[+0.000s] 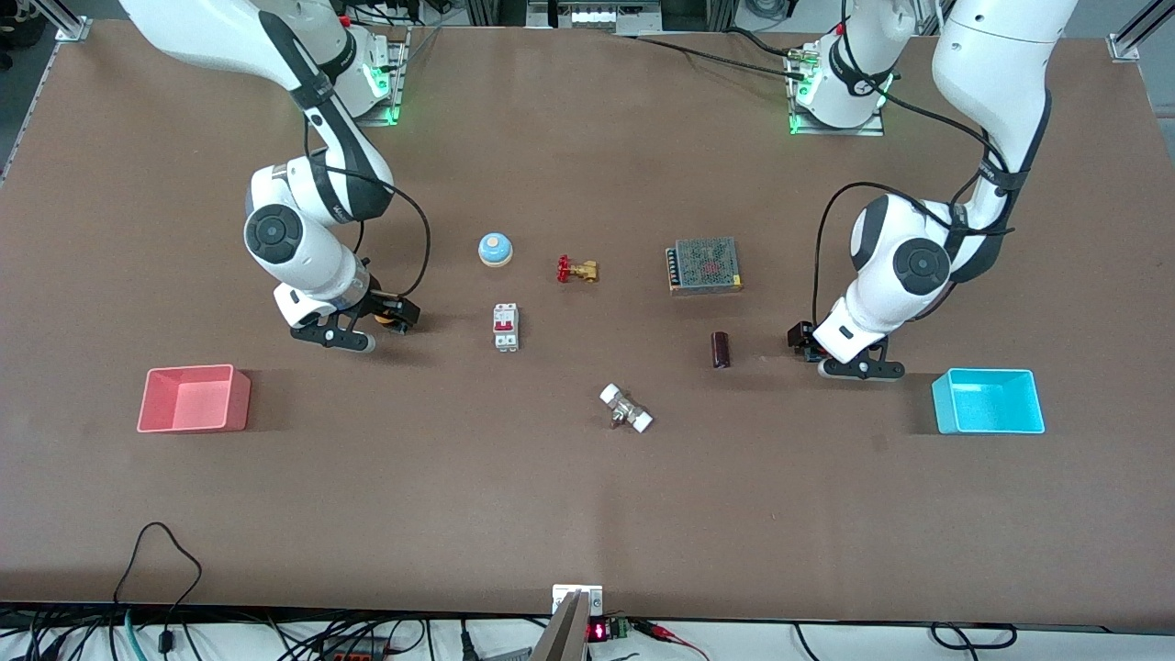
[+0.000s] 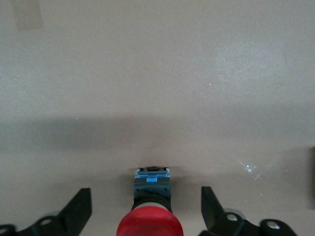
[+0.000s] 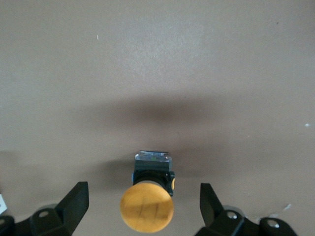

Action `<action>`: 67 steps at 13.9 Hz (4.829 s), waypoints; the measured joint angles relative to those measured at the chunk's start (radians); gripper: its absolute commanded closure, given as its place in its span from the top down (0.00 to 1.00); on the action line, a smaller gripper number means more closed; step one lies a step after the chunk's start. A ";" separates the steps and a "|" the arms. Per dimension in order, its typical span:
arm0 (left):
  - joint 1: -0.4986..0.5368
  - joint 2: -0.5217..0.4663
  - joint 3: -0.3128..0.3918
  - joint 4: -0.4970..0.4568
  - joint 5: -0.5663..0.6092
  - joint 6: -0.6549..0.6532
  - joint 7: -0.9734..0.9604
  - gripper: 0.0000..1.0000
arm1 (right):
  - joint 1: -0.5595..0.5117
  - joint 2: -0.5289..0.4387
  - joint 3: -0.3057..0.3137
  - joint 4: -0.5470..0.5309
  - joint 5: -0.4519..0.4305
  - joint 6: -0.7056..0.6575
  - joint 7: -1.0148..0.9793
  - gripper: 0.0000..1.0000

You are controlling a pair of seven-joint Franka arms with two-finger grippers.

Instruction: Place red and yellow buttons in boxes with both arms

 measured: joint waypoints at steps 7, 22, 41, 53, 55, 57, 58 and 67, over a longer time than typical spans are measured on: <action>-0.001 0.000 0.000 -0.009 0.000 0.013 -0.021 0.26 | 0.000 0.010 0.000 0.000 0.000 0.002 0.016 0.69; 0.253 -0.059 0.030 0.371 0.006 -0.493 0.228 0.25 | -0.078 -0.052 -0.006 0.237 -0.011 -0.290 -0.246 0.28; 0.389 0.232 0.028 0.458 0.006 -0.260 0.405 1.00 | -0.385 0.199 -0.101 0.509 -0.010 -0.230 -0.811 0.29; 0.302 -0.040 -0.005 0.625 0.006 -0.867 0.316 1.00 | -0.385 0.270 -0.137 0.509 -0.009 -0.180 -0.798 0.63; 0.213 -0.086 -0.008 0.698 0.006 -1.021 0.210 1.00 | -0.385 0.271 -0.137 0.509 -0.009 -0.180 -0.797 0.80; 0.149 -0.136 -0.021 0.725 0.006 -1.078 0.165 1.00 | -0.385 0.271 -0.137 0.509 -0.009 -0.179 -0.797 0.94; 0.138 -0.166 -0.040 0.728 0.006 -1.088 0.159 0.93 | -0.385 0.271 -0.137 0.509 -0.009 -0.178 -0.796 1.00; 0.153 -0.459 -0.066 0.320 0.006 -0.870 0.267 1.00 | -0.298 0.032 -0.118 0.538 -0.005 -0.468 -0.623 1.00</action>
